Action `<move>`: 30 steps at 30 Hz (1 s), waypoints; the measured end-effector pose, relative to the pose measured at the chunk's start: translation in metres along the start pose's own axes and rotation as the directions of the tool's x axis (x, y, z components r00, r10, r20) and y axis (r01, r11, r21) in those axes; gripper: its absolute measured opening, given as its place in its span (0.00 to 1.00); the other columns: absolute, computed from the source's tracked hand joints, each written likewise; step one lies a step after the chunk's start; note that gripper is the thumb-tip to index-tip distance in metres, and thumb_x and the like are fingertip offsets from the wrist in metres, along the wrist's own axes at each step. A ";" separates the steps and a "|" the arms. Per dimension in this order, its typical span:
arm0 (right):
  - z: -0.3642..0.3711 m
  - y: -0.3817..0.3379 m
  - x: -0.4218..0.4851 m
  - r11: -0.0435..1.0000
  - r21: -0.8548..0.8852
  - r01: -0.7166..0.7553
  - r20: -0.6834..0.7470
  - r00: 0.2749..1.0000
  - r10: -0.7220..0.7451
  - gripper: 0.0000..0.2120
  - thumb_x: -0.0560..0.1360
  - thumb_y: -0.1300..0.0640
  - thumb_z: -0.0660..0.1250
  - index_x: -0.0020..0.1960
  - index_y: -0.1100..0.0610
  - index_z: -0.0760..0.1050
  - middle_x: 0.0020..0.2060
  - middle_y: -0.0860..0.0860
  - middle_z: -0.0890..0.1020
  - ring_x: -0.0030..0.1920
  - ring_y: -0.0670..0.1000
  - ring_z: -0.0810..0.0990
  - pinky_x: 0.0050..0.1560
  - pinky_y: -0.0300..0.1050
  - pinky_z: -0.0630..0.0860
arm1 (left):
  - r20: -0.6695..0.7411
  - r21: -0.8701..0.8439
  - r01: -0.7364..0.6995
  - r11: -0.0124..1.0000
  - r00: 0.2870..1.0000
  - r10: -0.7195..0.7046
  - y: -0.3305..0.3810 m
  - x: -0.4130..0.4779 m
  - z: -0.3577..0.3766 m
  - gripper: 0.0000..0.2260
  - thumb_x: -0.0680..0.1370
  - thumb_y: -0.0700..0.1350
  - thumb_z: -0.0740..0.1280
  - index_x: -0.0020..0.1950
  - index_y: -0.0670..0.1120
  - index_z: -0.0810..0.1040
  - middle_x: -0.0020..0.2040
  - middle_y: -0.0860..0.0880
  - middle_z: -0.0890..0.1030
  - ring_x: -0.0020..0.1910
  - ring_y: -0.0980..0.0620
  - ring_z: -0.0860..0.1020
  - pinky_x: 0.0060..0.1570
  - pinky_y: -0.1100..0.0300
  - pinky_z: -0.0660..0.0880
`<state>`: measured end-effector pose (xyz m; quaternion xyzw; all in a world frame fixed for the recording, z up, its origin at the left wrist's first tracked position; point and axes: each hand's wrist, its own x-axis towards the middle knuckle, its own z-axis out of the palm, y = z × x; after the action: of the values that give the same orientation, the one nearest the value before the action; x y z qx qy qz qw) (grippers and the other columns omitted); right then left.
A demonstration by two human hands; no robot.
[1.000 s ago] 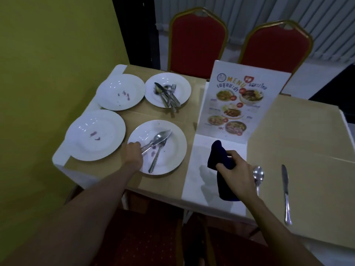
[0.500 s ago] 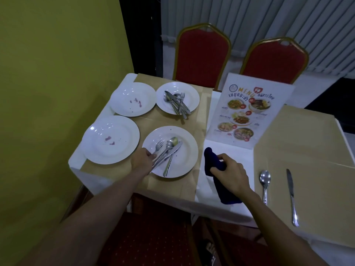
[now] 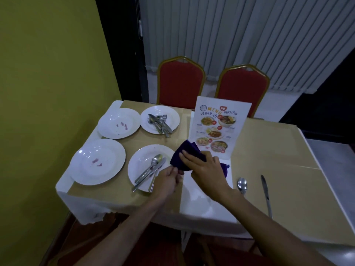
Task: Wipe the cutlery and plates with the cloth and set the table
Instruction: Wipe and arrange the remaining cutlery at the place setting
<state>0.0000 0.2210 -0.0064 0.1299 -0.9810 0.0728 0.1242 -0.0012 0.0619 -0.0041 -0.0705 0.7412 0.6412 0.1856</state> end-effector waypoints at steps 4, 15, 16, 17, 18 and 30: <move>-0.018 0.033 0.003 0.993 -0.017 -0.117 0.025 0.993 0.118 0.31 0.76 0.64 0.62 0.75 0.43 0.63 0.74 0.41 0.68 0.61 0.60 0.71 0.53 0.53 0.67 | 0.071 0.068 -0.032 0.997 0.997 0.027 0.007 -0.017 0.008 0.15 0.83 0.46 0.58 0.41 0.48 0.80 0.29 0.53 0.73 0.27 0.55 0.67 0.29 0.61 0.61; -0.046 0.038 -0.015 0.993 -0.073 -0.095 -0.160 0.984 0.083 0.31 0.74 0.66 0.68 0.73 0.46 0.69 0.71 0.46 0.73 0.61 0.62 0.73 0.53 0.56 0.70 | -0.121 0.548 -0.264 0.794 0.914 0.387 0.029 -0.027 0.037 0.10 0.80 0.45 0.66 0.40 0.47 0.82 0.33 0.53 0.81 0.34 0.55 0.77 0.34 0.71 0.67; -0.044 0.038 -0.017 0.991 -0.077 -0.111 -0.186 0.978 0.095 0.30 0.73 0.66 0.68 0.72 0.47 0.70 0.70 0.47 0.73 0.61 0.63 0.74 0.53 0.57 0.70 | -0.124 0.549 -0.265 0.793 0.912 0.390 0.028 -0.028 0.038 0.09 0.80 0.44 0.66 0.41 0.46 0.82 0.35 0.51 0.82 0.36 0.53 0.78 0.36 0.65 0.69; -0.041 0.034 -0.022 0.991 -0.127 -0.041 -0.212 0.977 0.013 0.31 0.72 0.66 0.70 0.72 0.47 0.71 0.70 0.47 0.74 0.60 0.63 0.75 0.51 0.57 0.72 | -0.128 0.543 -0.265 0.797 0.912 0.390 0.026 -0.029 0.037 0.09 0.80 0.43 0.66 0.41 0.46 0.82 0.35 0.50 0.82 0.36 0.51 0.78 0.37 0.61 0.69; -0.038 0.031 -0.028 0.978 -0.200 0.053 -0.224 0.970 -0.098 0.31 0.70 0.65 0.71 0.71 0.48 0.72 0.69 0.47 0.75 0.60 0.63 0.76 0.48 0.57 0.73 | -0.127 0.537 -0.275 0.797 0.908 0.399 0.026 -0.029 0.037 0.10 0.79 0.43 0.66 0.39 0.46 0.81 0.34 0.50 0.81 0.36 0.50 0.78 0.36 0.60 0.67; -0.077 0.043 0.005 -0.193 0.832 -0.520 0.550 0.731 0.405 0.10 0.77 0.58 0.61 0.55 0.57 0.76 0.48 0.57 0.84 0.46 0.57 0.82 0.46 0.49 0.78 | 0.070 -0.245 -0.020 0.969 0.997 0.039 0.039 -0.024 0.038 0.13 0.80 0.48 0.67 0.42 0.42 0.84 0.37 0.44 0.85 0.29 0.55 0.74 0.34 0.63 0.73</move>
<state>0.0006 0.2742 0.0640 -0.1875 -0.6250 0.7538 -0.0776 0.0150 0.1025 0.0370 -0.0578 0.6503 0.7324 0.1934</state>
